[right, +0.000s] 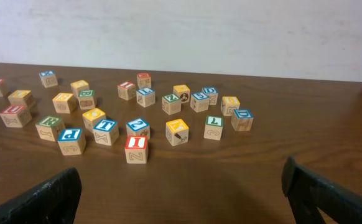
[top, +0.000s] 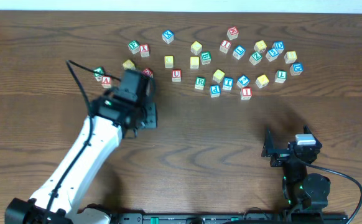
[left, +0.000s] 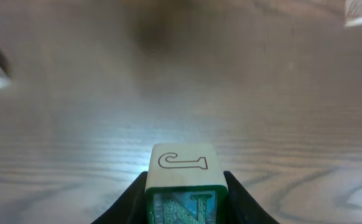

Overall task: Spell out NEURIPS
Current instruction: 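Lift the green N block and carry it toward the front-center table area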

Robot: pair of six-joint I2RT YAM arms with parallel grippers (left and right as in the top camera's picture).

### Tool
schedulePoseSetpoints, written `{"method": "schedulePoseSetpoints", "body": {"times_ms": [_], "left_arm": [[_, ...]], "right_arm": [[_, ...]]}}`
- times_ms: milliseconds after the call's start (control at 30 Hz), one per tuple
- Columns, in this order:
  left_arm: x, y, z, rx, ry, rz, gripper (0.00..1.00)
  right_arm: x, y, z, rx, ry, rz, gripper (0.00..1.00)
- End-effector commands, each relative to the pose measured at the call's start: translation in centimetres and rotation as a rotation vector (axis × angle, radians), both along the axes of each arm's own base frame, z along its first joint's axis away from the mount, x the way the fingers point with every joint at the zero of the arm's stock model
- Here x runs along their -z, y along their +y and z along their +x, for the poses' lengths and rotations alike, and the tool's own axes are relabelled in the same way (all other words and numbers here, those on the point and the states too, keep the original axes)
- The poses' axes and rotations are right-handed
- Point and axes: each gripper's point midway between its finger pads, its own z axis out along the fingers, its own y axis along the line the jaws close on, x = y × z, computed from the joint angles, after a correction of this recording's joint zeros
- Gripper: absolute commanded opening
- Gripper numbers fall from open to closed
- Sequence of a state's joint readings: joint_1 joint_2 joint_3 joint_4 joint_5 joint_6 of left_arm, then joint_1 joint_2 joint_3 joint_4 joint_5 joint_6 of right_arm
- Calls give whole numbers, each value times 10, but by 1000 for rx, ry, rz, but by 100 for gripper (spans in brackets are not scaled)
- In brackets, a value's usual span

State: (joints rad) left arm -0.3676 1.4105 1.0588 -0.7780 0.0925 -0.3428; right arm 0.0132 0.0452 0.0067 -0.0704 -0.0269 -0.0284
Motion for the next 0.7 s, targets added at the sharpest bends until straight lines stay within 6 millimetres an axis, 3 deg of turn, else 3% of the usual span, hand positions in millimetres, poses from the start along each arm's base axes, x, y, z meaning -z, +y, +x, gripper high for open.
{"method": "schedulePoseSetpoints", "body": {"times_ms": [0,333,667], "left_arm": [[10,4,-9,-79,1,40,14],[33,5,-16,-72,38,69,14],[63,0,-7,-71,83,90,13]], "right_arm": [[1,-1,0,5,3,17,99],[1,-1,0,5,2,17,99],[1,-1,0,6,2,17,99]]}}
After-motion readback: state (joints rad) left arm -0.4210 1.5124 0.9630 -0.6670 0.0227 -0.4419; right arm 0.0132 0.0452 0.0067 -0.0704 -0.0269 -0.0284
